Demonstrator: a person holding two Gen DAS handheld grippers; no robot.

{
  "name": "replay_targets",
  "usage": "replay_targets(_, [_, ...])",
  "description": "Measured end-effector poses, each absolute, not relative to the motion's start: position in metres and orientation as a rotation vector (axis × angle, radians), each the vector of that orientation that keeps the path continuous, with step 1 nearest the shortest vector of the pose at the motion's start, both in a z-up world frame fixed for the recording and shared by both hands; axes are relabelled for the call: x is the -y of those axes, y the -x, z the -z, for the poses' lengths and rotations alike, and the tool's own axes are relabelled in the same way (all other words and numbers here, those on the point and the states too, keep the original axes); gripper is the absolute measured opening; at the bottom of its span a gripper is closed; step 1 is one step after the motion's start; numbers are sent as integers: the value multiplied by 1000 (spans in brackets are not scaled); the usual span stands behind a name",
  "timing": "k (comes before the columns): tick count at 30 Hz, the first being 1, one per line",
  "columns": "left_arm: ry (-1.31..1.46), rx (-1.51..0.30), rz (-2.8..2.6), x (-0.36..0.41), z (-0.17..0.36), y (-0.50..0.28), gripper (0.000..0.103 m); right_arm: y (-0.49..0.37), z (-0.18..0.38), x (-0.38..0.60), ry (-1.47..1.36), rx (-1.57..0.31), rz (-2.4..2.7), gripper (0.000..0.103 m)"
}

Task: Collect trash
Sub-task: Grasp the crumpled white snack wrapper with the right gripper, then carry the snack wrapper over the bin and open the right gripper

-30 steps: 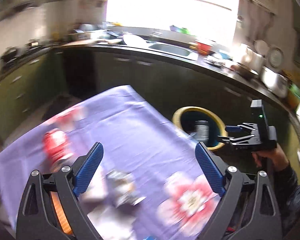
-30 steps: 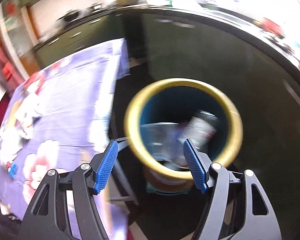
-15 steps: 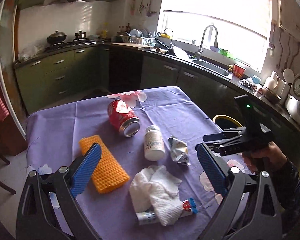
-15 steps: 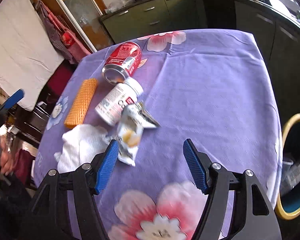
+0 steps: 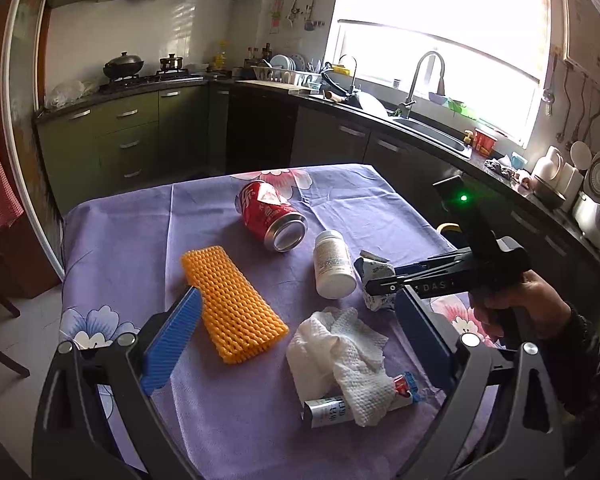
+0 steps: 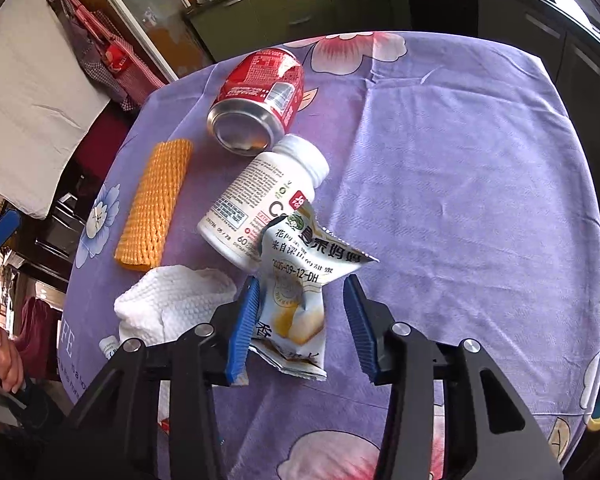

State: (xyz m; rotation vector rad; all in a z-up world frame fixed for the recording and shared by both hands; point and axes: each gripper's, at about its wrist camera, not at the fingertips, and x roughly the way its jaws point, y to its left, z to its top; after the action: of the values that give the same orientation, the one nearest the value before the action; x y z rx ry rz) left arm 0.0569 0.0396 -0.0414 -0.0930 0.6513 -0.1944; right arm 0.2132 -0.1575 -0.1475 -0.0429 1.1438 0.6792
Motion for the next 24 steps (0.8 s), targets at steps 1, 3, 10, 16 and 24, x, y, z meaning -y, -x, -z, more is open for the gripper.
replay_targets(1, [96,-653,197,-40,42,-57,92,-213,149,154,52,-1144,-680,41])
replay_targets(3, [101,-655,200,-41,44,-55,92,-212,151,148,70,-1142,-682,34])
replay_targets(10, [86,-657,209,-39,45,-54,92,-190,135,148,126,-1036,-667,29])
replay_targets(16, [74,-669,217,-31,45,-57,92,-180,121,165,140,-976,-627,29])
replay_targets(24, [36,-684,239,-7,41,-65,92,-181,120,223,86,-952,-549,29])
